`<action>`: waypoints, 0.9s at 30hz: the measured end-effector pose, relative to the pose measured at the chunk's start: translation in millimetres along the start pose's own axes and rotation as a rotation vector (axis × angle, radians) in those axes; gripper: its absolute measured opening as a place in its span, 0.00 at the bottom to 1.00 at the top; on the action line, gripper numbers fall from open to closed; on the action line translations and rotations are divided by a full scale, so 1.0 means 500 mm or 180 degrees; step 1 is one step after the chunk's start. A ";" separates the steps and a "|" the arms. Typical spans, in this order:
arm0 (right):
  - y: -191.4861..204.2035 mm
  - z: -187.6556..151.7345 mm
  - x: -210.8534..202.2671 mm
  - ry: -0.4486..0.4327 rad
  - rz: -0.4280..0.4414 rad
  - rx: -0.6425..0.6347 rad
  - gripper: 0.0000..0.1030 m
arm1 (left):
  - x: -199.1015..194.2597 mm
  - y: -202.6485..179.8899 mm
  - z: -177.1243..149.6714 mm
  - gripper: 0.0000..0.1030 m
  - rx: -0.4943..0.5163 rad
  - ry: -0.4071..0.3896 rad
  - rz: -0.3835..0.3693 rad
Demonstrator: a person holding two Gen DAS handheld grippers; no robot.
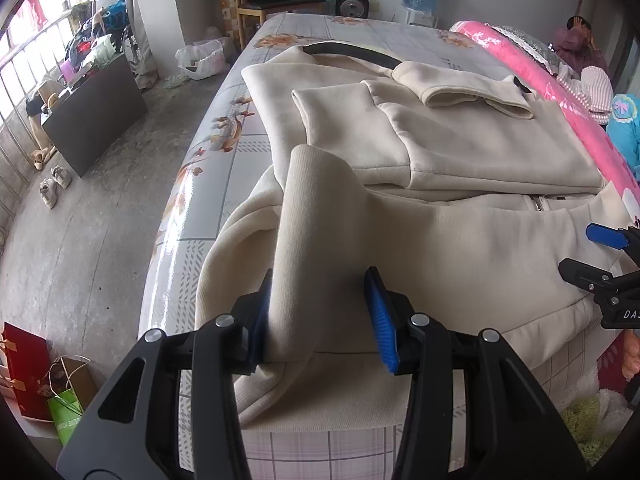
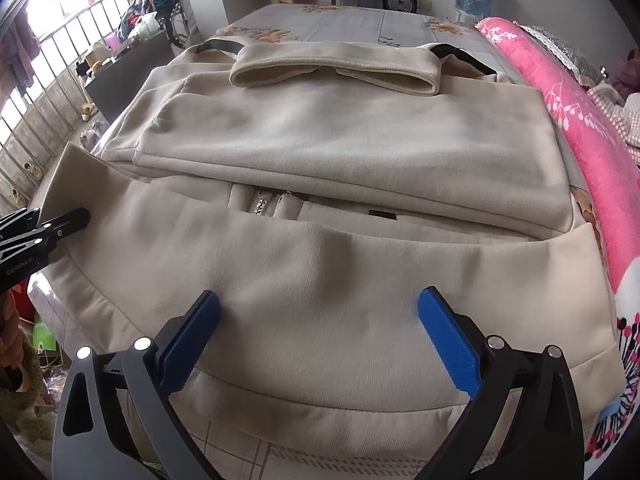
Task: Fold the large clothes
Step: 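Hold the lifted side edge with the left tool above the jacket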
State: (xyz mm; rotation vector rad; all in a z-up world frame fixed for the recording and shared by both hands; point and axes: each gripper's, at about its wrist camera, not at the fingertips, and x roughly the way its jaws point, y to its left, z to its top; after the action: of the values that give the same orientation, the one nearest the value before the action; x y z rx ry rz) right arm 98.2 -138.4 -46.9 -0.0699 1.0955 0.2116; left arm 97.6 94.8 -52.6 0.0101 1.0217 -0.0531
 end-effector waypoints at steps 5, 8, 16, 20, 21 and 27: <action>-0.002 -0.004 -0.001 -0.0054 -0.0007 0.0017 0.94 | 0.000 -0.001 0.002 0.42 -0.0008 0.0011 0.0008; -0.005 0.000 0.000 -0.0018 0.0017 0.0043 0.94 | 0.001 -0.002 0.002 0.42 0.0007 0.0024 0.0015; -0.004 0.000 0.001 -0.0002 0.0003 0.0064 0.94 | 0.001 0.001 0.000 0.42 -0.0029 0.0035 -0.0016; -0.003 0.002 0.003 0.0025 -0.0018 0.0057 0.94 | 0.005 0.009 0.003 0.43 -0.0083 0.0063 -0.0088; -0.003 0.003 0.003 0.0036 -0.0013 0.0058 0.94 | 0.006 0.010 0.003 0.43 -0.0088 0.0067 -0.0096; -0.003 0.003 0.004 0.0031 -0.0017 0.0061 0.94 | 0.006 0.010 0.002 0.43 -0.0066 0.0052 -0.0070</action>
State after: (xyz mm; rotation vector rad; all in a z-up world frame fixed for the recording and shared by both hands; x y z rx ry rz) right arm 100.6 -139.3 -48.0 -0.0566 1.1066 0.1961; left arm 100.4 99.4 -54.6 -0.0196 1.0386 -0.0625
